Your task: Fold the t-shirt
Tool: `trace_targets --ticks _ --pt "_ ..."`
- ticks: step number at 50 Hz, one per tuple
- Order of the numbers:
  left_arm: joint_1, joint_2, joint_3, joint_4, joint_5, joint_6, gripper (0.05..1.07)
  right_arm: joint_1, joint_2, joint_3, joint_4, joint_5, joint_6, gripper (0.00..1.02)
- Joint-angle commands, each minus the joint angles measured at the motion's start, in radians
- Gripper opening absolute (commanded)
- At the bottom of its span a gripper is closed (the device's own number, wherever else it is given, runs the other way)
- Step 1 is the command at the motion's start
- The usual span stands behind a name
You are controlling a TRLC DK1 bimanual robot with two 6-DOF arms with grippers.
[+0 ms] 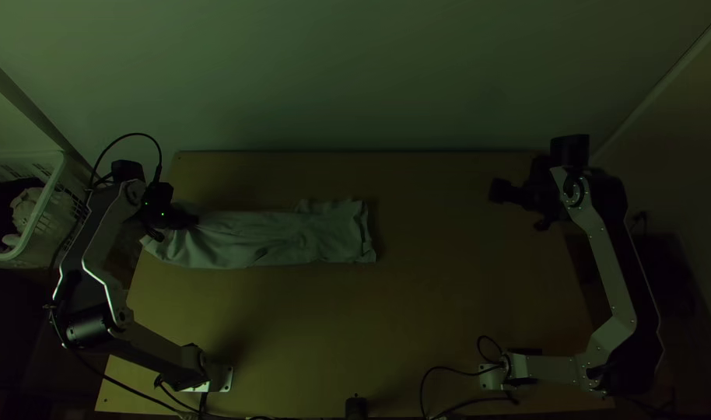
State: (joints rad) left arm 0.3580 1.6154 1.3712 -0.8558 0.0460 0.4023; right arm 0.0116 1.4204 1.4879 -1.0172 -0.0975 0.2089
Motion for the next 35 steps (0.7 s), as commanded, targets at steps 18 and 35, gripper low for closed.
trace_targets --ticks 18,35 --pt "-0.245 -0.115 0.227 -0.281 -0.147 -0.049 0.08 -0.047 -0.089 -0.057 0.014 -0.004 -0.023 0.99" --pt "-0.562 0.034 0.440 -0.417 -0.225 -0.261 0.08 -0.078 -0.158 -0.113 0.014 -0.004 -0.026 0.99"
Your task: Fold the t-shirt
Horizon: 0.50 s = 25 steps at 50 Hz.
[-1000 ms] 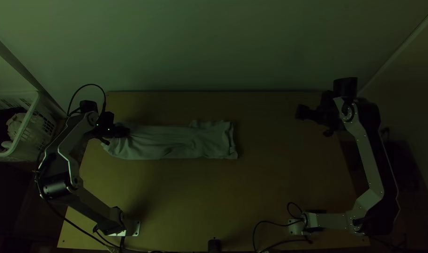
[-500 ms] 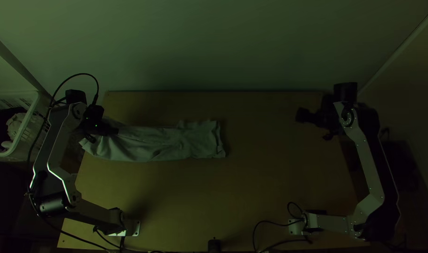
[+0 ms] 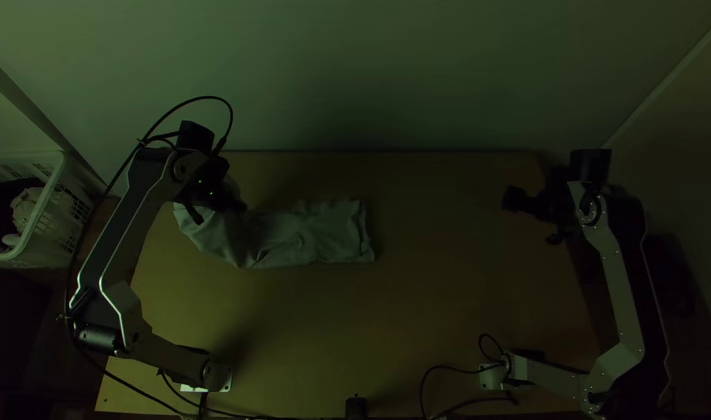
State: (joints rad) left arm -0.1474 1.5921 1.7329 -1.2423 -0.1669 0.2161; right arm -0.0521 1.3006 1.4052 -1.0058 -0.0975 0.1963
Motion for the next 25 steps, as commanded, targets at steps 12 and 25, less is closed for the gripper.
trace_targets --ticks 12,25 --pt "-0.181 0.216 0.277 -0.089 -0.020 -0.158 0.08 -0.034 -0.098 -0.075 0.003 -0.004 -0.015 0.99" --pt "-0.334 0.365 0.418 -0.141 -0.020 -0.218 0.08 -0.065 -0.135 -0.110 0.004 -0.004 -0.021 0.99"
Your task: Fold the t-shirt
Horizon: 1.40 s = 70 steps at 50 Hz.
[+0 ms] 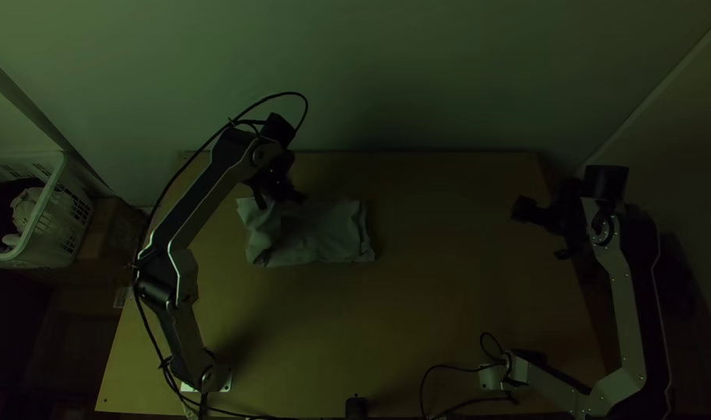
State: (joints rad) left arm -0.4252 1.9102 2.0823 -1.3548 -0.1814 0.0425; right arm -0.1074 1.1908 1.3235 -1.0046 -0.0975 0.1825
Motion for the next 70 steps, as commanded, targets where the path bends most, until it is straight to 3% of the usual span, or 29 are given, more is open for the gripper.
trace_targets --ticks 1,15,28,29,30,34,35,48,53,70 --pt "-0.069 0.061 0.079 -0.032 -0.006 -0.050 0.08 -0.011 -0.026 -0.032 0.003 -0.004 -0.006 0.99" --pt "-0.188 0.214 0.182 -0.032 -0.029 -0.085 0.08 -0.017 -0.063 -0.086 0.015 -0.005 0.002 0.99" --pt "-0.291 0.285 0.196 0.069 -0.029 -0.136 0.09 -0.006 -0.114 -0.162 0.047 -0.005 0.020 0.99" --pt "-0.297 0.288 0.199 0.089 -0.030 -0.139 0.14 -0.005 -0.117 -0.170 0.050 -0.005 0.025 0.99" --pt "-0.303 0.288 0.200 0.112 -0.029 -0.141 0.25 -0.002 -0.122 -0.176 0.054 -0.005 0.028 0.99" --pt "-0.337 0.280 0.202 0.172 -0.013 -0.141 0.95 0.023 -0.135 -0.205 0.061 -0.005 0.048 0.99" --pt "-0.345 0.279 0.202 0.192 -0.013 -0.139 1.05 0.029 -0.137 -0.213 0.063 -0.005 0.049 0.99" --pt "-0.362 0.234 0.203 0.333 0.000 -0.135 1.03 0.075 -0.166 -0.257 0.096 -0.005 0.078 0.99" --pt "-0.345 0.205 0.202 0.347 0.077 -0.159 1.03 0.075 -0.166 -0.259 0.109 -0.005 0.078 0.99" --pt "-0.238 0.069 0.163 0.347 0.077 -0.147 1.03 0.118 -0.163 -0.231 0.224 -0.004 0.049 0.99"
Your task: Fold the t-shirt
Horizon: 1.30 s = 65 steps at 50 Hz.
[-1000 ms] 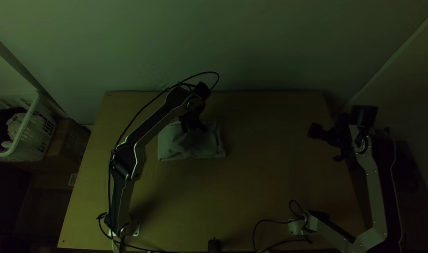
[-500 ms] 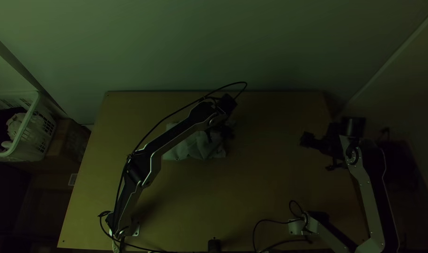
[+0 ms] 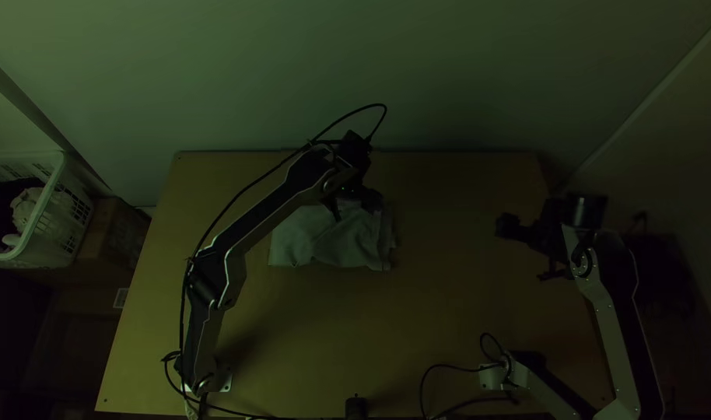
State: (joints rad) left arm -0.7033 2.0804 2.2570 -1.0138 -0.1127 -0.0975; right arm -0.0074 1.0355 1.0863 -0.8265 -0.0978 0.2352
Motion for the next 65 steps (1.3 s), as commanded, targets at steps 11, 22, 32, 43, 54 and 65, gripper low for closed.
trace_targets --ticks 11,22,32,43,54,65 --pt "0.174 -0.275 -0.083 0.037 0.008 0.016 1.03 0.061 -0.002 0.058 0.184 -0.003 -0.047 0.99" --pt "0.334 -0.456 -0.174 0.057 0.010 0.062 1.03 0.057 0.040 0.188 0.270 -0.003 -0.073 0.99" --pt "0.492 -0.678 -0.356 0.187 0.011 0.117 1.03 0.052 0.038 0.287 0.326 -0.002 -0.091 0.99" --pt "0.634 -0.928 -0.593 0.365 0.038 0.186 1.03 0.058 -0.031 0.300 0.402 0.007 -0.146 0.99" --pt "0.720 -1.152 -0.820 0.561 0.038 0.242 1.03 0.043 -0.213 0.193 0.599 0.046 -0.175 0.99" --pt "0.732 -1.297 -0.978 0.635 0.022 0.222 1.03 0.018 -0.333 0.092 0.652 0.046 -0.203 0.99"
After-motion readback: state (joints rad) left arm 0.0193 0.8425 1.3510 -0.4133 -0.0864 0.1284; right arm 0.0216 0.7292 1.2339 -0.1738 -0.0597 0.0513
